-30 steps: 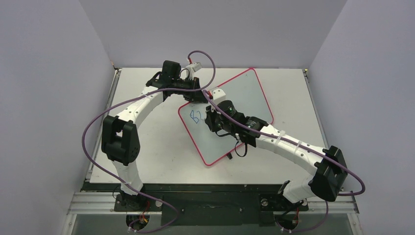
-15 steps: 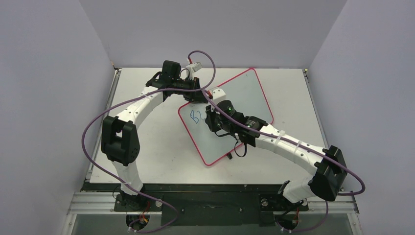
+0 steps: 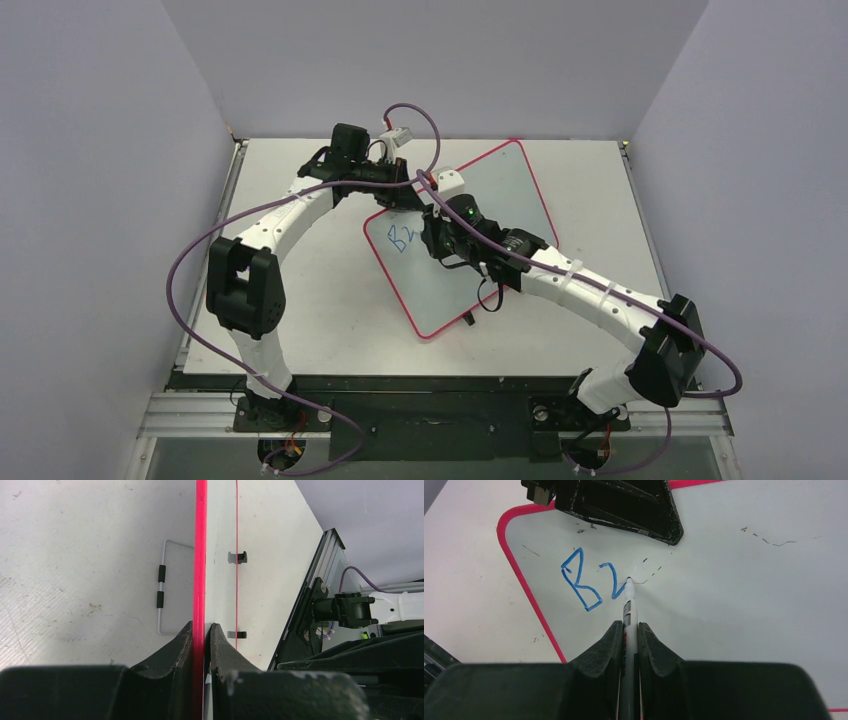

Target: Write a sentence on the whiteboard

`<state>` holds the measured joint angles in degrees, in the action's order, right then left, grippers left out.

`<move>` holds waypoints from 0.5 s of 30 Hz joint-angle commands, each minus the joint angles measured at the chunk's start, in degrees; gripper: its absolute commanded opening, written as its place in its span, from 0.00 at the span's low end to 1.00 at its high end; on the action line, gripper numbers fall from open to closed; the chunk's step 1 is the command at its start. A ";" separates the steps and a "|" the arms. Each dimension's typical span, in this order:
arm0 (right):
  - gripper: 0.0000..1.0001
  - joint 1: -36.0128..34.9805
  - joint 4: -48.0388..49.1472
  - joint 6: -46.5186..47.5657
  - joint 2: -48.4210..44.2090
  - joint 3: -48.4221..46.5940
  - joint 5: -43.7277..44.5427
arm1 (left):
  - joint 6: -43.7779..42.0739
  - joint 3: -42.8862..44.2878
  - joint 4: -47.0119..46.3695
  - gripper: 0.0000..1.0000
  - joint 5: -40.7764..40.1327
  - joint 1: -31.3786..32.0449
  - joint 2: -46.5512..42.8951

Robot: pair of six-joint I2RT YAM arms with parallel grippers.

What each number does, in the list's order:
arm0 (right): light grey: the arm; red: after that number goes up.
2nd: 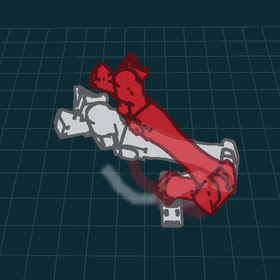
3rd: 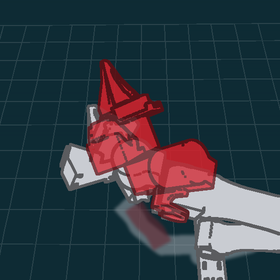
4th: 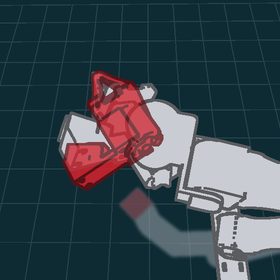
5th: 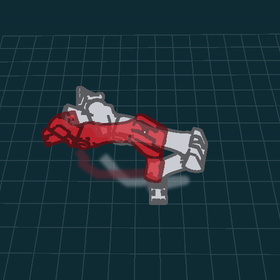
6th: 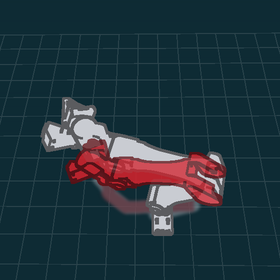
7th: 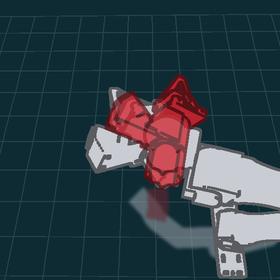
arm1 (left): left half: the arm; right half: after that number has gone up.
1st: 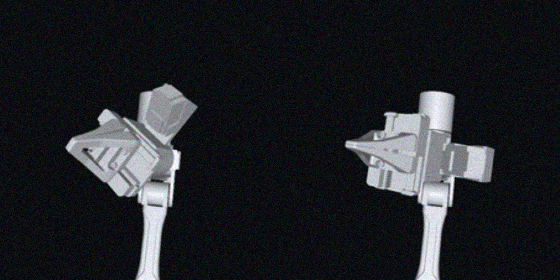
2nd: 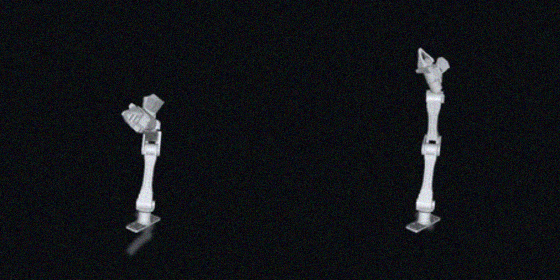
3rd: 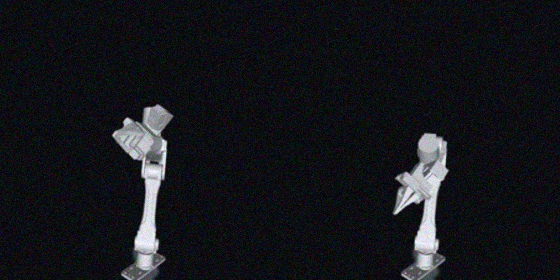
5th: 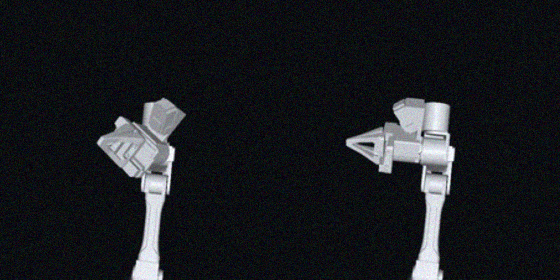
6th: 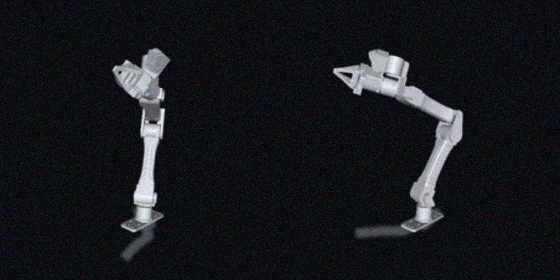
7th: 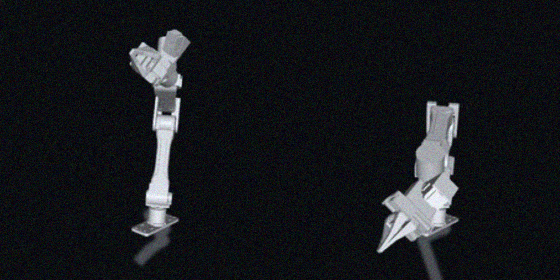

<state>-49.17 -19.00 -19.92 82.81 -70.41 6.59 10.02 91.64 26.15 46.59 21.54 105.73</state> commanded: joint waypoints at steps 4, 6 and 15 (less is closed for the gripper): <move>0.00 0.40 0.92 -0.02 1.42 -3.11 0.04 | -5.02 0.56 -4.71 0.00 -2.83 0.26 -4.32; 0.00 0.44 0.73 -0.08 1.24 -3.31 0.08 | -5.06 0.56 -4.71 0.00 -2.90 0.32 -4.35; 0.00 0.61 0.08 0.38 -3.11 -2.41 2.17 | -5.10 0.65 -4.62 0.00 -3.17 0.31 -4.58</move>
<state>-49.15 -20.23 -19.92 82.78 -71.42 6.55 10.00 91.64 26.20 46.46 21.69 105.43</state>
